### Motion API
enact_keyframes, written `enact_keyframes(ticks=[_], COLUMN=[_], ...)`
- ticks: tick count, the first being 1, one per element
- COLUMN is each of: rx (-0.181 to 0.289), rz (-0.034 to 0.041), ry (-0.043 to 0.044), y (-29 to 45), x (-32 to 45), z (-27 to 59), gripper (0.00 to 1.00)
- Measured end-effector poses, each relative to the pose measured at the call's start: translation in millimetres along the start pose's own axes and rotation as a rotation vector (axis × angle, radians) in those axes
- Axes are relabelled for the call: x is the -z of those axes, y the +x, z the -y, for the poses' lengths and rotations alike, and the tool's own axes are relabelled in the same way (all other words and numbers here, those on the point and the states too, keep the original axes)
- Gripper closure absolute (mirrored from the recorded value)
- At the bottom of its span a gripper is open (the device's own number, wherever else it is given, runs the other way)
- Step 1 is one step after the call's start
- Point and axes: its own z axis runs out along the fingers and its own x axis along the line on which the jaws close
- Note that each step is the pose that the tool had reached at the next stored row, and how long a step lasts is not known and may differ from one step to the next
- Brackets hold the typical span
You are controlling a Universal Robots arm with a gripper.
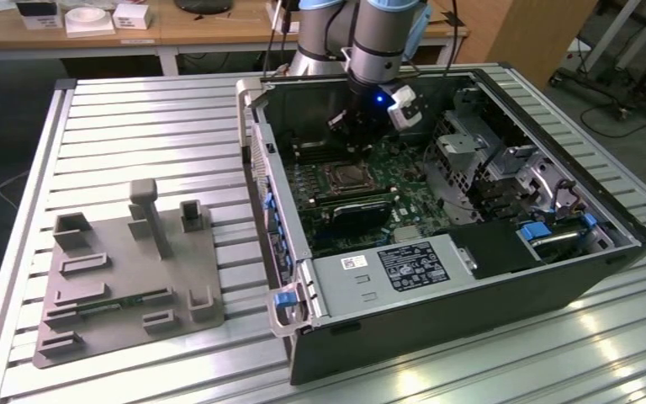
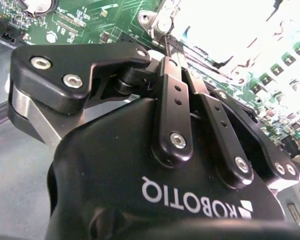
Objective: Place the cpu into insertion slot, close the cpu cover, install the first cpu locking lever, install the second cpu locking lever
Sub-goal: 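Install the first cpu locking lever, then install the second cpu locking lever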
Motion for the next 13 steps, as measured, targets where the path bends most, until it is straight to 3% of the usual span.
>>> enact_keyframes(ticks=[9,13], rx=[0.0,0.0], rz=[-0.0016,-0.0015], ry=[0.0023,0.0023], y=[0.1,0.1], x=[12.9,15.0], z=[0.3,0.3], gripper=[0.9,0.9])
